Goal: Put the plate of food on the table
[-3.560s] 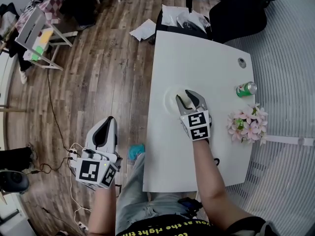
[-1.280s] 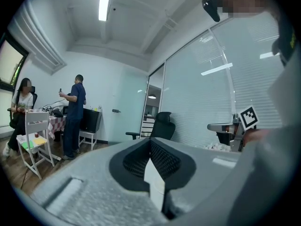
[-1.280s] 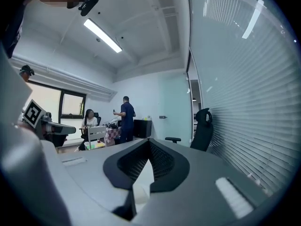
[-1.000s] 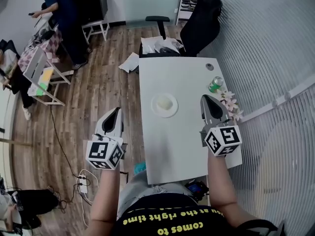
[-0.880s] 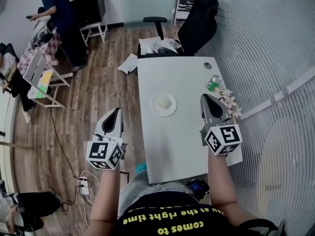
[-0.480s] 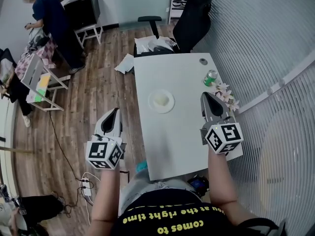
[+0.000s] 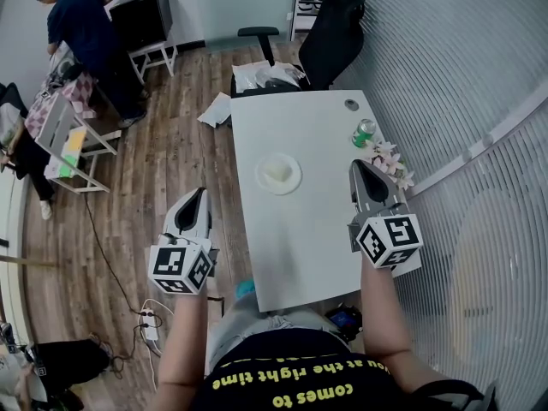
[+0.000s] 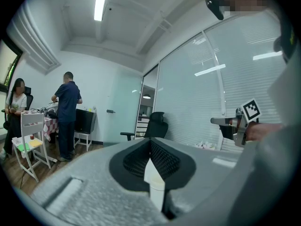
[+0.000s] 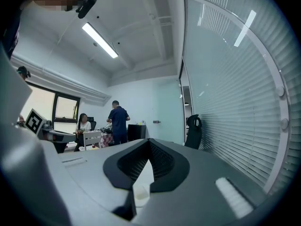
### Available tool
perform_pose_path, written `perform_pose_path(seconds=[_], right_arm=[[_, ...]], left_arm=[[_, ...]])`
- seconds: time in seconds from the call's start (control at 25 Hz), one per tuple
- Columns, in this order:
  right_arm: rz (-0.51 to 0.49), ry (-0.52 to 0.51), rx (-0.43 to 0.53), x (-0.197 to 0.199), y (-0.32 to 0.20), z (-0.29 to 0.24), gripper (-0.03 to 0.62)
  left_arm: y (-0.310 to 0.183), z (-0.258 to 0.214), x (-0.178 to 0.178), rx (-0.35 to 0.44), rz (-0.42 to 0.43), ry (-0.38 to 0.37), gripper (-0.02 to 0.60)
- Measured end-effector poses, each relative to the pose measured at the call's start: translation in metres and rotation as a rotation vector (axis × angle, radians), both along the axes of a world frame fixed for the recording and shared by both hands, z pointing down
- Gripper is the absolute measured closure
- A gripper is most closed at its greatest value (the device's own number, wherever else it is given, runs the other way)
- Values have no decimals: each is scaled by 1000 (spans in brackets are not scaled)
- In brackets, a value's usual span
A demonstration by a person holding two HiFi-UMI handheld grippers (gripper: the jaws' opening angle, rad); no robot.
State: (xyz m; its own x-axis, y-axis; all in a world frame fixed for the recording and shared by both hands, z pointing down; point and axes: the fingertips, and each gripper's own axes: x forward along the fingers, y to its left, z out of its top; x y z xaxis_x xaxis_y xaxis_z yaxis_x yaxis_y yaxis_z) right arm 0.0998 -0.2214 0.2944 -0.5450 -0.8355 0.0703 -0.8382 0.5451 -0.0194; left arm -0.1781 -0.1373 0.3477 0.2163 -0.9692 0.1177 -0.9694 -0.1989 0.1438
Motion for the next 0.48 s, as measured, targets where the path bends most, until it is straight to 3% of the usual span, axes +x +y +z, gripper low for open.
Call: perform_pose_path(seconds=[0.48], right_arm=[[12, -3, 20, 6, 6, -9, 588]], left_arm=[[5, -5, 3, 10, -1, -3, 581]])
